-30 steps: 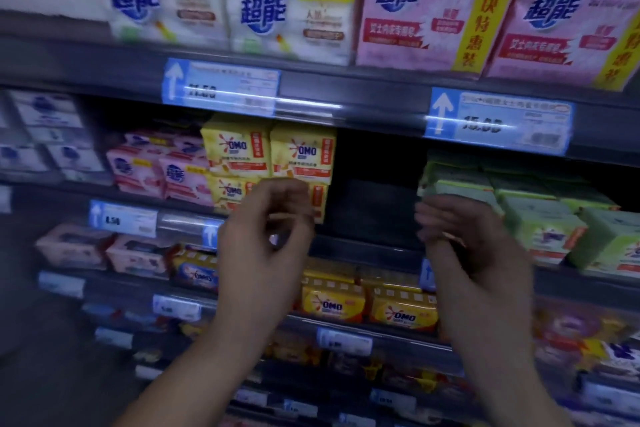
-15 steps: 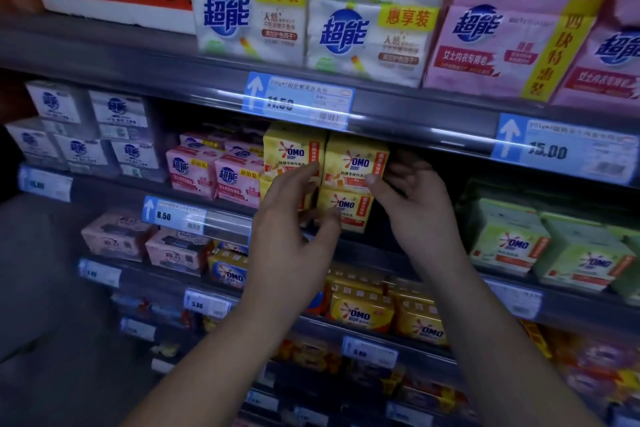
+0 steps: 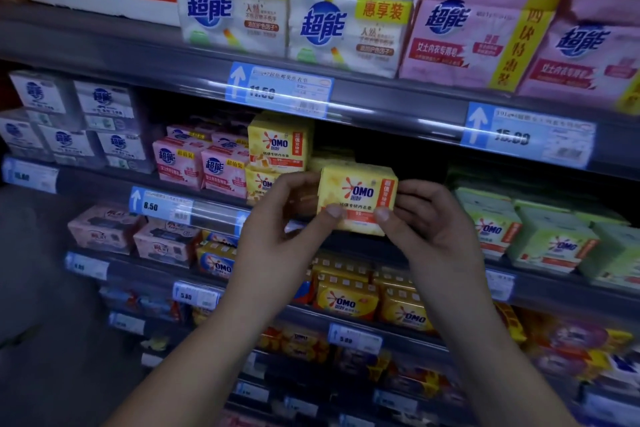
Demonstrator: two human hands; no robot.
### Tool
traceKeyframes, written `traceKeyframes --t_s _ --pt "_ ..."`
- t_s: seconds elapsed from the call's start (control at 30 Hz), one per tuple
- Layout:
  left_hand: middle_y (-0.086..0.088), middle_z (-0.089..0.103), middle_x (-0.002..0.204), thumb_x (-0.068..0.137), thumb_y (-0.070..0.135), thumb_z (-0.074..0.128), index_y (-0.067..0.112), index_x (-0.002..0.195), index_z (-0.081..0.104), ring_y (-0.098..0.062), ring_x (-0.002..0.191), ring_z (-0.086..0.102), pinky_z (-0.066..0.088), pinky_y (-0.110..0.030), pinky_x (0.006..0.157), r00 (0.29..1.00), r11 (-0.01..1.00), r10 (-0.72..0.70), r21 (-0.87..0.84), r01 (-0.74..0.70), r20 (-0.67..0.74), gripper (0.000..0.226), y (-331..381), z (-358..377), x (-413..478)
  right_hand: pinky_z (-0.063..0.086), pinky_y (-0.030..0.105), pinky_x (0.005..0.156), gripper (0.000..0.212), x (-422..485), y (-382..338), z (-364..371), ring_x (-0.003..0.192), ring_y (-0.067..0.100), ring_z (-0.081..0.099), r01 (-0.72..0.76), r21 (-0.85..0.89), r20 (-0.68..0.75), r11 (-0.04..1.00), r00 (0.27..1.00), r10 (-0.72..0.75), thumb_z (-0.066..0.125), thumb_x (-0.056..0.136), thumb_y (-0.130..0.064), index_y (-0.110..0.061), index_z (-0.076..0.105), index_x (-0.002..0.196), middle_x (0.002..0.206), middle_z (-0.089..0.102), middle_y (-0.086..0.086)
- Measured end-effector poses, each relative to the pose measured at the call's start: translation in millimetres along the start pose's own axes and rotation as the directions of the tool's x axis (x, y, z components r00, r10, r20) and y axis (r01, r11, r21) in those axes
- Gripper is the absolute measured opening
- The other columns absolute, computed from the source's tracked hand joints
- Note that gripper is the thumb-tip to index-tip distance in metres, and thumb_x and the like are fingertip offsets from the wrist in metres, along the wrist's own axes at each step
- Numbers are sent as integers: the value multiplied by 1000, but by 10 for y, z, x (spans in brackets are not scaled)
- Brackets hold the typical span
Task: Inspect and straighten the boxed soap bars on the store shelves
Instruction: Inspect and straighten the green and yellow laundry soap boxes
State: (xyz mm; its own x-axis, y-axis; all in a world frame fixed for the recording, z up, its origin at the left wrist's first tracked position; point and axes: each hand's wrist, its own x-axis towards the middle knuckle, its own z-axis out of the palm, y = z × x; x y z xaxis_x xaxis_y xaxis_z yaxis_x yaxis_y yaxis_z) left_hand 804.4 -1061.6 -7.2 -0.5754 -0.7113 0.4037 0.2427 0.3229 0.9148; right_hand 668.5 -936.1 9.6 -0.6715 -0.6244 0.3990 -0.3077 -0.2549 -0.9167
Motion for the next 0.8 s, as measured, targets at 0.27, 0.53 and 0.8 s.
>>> traceKeyframes --t_s 0.27,0.53,0.8 --pt "-50 52 100 79 37 87 2 95 57 -59 104 60 63 -29 70 977 942 -175 -267 202 121 48 -26 46 -180 57 18 71 39 -360 -46 -158 88 8 74 -83 -17 26 996 996 83 75 76 -43 -13 69 100 95 79 0" --pt "-13 77 116 87 13 75 15 120 60 -28 110 74 64 -36 81 972 960 -1 -272 66 233 37 1 100 -307 62 28 66 45 -547 -59 -277 85 22 79 -333 63 108 941 939 325 57 83 -74 -38 74 106 104 81 -2" --pt "18 71 130 83 37 79 32 138 59 -8 119 69 59 -22 84 899 967 -138 -141 214 415 59 -7 144 -350 62 45 88 60 -640 -38 -456 114 24 72 -242 92 133 966 964 229 86 82 -21 -29 59 135 125 74 -3"
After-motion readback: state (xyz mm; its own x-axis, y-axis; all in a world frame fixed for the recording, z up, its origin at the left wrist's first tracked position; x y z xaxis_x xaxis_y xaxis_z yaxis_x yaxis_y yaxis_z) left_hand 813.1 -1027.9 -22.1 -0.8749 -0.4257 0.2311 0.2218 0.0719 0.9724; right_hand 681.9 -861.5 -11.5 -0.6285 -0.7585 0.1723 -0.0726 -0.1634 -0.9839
